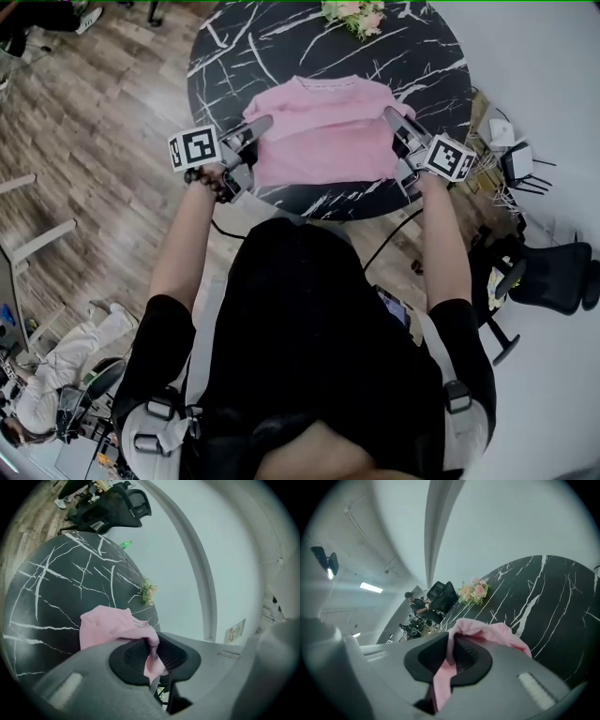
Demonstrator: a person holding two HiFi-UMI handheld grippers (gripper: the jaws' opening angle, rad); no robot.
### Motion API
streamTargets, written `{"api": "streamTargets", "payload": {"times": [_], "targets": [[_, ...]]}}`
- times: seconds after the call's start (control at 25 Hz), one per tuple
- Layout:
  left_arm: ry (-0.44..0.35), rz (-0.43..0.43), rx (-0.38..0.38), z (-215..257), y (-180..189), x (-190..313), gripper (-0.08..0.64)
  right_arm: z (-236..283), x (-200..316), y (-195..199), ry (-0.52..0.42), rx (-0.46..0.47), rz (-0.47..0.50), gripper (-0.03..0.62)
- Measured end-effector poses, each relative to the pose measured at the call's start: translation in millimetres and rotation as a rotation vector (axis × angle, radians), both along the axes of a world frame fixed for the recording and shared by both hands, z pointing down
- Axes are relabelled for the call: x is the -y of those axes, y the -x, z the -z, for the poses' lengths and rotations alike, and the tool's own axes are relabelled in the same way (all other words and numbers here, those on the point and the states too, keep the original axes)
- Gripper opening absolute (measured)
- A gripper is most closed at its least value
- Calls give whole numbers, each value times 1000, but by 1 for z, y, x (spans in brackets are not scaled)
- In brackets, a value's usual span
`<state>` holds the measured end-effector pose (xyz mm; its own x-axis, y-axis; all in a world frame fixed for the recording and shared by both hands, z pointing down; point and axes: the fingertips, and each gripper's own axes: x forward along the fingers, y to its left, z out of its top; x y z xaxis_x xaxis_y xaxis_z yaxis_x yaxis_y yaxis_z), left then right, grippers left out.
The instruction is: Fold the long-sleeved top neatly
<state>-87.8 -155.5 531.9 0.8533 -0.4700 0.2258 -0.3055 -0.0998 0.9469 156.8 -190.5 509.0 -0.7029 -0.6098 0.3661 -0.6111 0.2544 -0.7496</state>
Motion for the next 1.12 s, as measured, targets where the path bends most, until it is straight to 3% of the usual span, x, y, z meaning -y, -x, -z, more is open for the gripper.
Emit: {"api": "streamTargets", "payload": {"times": [0.12,0.28,0.44,0.52,0.6,0.72,0.92,1.04,1.12], "targets": [[80,48,-70,-9,2,11,55,-18,10,3,48,-18,-16,20],[169,86,-94,-27,8,26,73,-38,27,6,116,-27,-36,20],[236,131,-150,-42,18,46,163,-53,46,16,188,12,-59,44],[239,140,-146,-46,19,47,183,-58,50,15,211,36,-82,161],[238,145,-144,-48,18,46,207,-61,55,9,224,47,-116,187],[261,173,-163,-50,21,51,231,-67,64,2,241,60,-163,190],[269,229,-182,-53,37,63,252,-78,73,-6,242,4,-215,190],[229,218,-130,-53,48,67,252,-77,82,-15,222,7,-275,190],[156,161,-46,-52,51,68,252,-71,87,-18,189,-18,-285,189]]}}
